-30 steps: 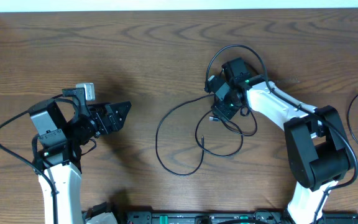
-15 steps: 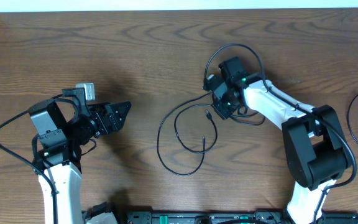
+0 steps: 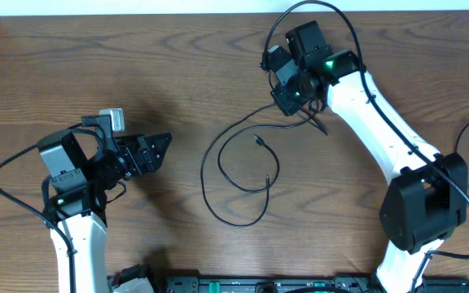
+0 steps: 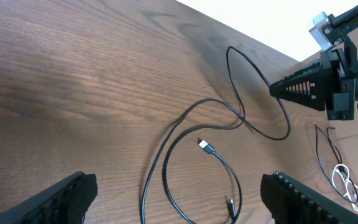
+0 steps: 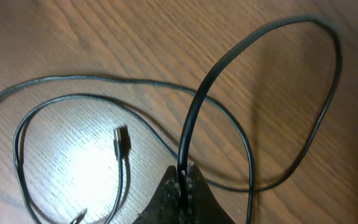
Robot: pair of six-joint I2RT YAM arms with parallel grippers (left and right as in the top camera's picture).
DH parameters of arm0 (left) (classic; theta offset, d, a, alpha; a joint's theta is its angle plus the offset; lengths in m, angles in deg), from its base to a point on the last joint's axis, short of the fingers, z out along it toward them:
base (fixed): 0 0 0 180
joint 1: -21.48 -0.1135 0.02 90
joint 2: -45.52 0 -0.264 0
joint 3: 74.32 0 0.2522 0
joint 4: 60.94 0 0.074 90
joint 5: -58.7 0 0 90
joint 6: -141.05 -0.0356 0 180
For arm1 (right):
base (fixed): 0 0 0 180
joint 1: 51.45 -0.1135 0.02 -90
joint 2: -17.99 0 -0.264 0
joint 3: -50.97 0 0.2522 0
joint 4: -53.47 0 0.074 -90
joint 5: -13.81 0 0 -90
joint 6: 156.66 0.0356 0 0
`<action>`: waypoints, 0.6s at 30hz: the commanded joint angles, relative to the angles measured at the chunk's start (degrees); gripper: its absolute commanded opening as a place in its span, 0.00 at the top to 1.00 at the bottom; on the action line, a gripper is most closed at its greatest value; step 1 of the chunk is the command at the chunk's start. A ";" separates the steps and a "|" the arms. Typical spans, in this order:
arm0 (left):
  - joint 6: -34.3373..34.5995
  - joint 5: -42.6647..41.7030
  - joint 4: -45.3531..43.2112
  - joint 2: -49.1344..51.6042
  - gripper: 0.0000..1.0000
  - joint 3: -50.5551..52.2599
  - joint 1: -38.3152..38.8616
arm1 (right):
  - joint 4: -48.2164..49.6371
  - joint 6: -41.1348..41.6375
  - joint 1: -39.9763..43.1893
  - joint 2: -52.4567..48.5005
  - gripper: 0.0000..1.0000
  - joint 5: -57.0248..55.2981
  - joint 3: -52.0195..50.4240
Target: Untangle cables
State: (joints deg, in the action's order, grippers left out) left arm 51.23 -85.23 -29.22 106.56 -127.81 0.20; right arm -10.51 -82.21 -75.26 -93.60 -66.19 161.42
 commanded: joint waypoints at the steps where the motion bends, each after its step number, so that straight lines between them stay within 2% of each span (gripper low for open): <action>1: 0.09 -1.14 -0.04 -0.07 0.10 0.20 -0.31 | -0.11 1.16 -0.13 -0.17 0.99 -1.16 -0.31; 5: 0.09 -1.14 -0.04 -0.07 0.11 0.20 -0.31 | 2.75 7.52 -0.63 -1.88 0.98 -2.32 -0.85; 6: 0.09 -1.14 -0.07 -0.07 0.11 0.20 -0.31 | 3.02 9.53 -1.42 -3.13 0.87 -2.32 -0.85; 7: 0.09 -1.11 -0.07 -0.07 0.11 0.20 -0.31 | 2.54 10.14 -1.92 -3.69 0.82 -2.32 -0.85; 9: 0.07 -1.11 -0.07 -0.07 0.10 0.20 -0.31 | 1.05 11.82 -3.10 -4.98 0.57 -2.34 -0.85; 10: 0.07 -1.11 -0.07 -0.07 0.11 0.20 -0.31 | 0.11 13.55 -3.78 -5.64 0.53 -2.38 -0.85; 12: 0.07 -1.11 -0.11 -0.07 0.11 0.20 -0.31 | -1.42 17.09 -4.96 -6.80 0.48 -2.36 -0.85; 18: 0.20 -1.14 -0.04 -0.07 0.11 0.20 -0.31 | -2.05 29.14 -7.69 -9.25 0.46 -2.86 -0.92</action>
State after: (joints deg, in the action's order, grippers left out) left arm 51.23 -85.23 -29.22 106.56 -127.81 0.20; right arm -12.52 -62.50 -82.08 -101.86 -68.49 160.63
